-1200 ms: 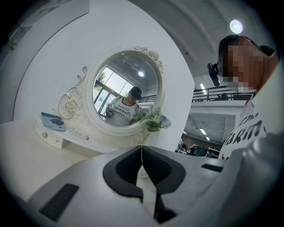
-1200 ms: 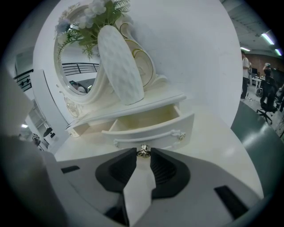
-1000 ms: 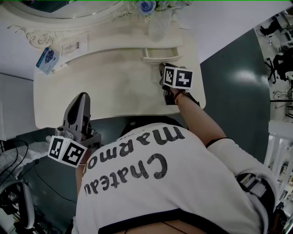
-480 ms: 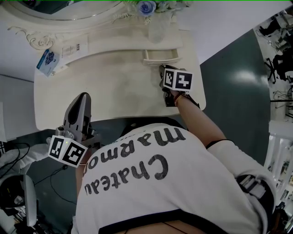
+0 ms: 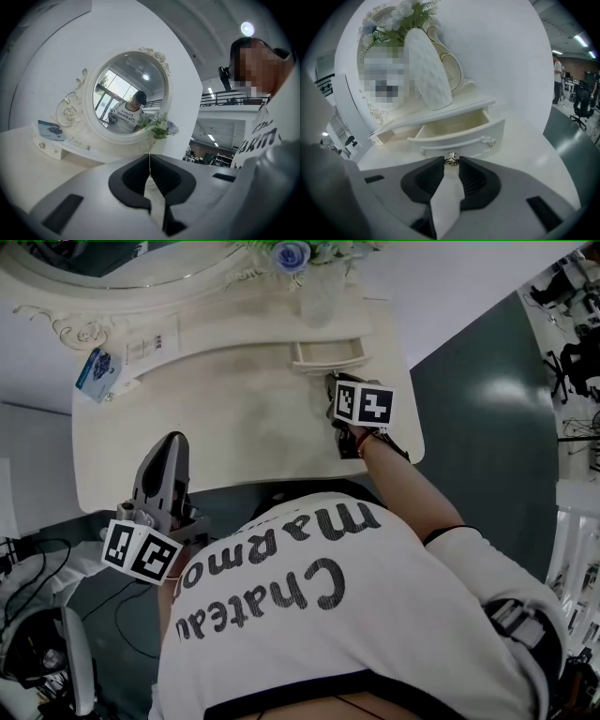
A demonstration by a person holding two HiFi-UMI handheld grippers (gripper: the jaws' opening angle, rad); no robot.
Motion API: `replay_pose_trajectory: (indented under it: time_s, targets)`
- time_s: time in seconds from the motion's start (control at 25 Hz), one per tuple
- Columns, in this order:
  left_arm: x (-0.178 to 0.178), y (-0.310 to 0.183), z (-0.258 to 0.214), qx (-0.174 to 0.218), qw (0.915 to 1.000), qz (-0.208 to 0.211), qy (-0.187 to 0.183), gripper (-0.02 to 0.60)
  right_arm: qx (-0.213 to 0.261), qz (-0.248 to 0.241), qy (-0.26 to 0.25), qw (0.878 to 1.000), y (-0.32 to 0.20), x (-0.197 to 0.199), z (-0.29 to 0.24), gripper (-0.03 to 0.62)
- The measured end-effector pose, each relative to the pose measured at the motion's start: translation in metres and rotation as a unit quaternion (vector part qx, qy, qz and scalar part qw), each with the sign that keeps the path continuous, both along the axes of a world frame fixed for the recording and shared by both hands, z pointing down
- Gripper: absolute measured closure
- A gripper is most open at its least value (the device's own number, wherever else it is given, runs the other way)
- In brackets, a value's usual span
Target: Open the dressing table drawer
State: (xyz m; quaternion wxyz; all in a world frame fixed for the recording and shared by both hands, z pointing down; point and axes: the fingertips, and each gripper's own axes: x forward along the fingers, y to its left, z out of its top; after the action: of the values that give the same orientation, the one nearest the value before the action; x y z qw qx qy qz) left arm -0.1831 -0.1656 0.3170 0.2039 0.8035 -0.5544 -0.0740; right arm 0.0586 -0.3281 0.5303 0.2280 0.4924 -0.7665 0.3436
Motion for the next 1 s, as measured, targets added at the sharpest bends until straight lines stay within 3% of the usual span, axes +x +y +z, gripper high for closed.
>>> replay_pose_trajectory:
  time_s: [1.0]
  targets:
    - [-0.004, 0.008, -0.001, 0.002, 1.0, 0.004, 0.001, 0.557, 0.0, 0.003, 0.004, 1.0, 0.013, 0.001, 0.001, 0.487]
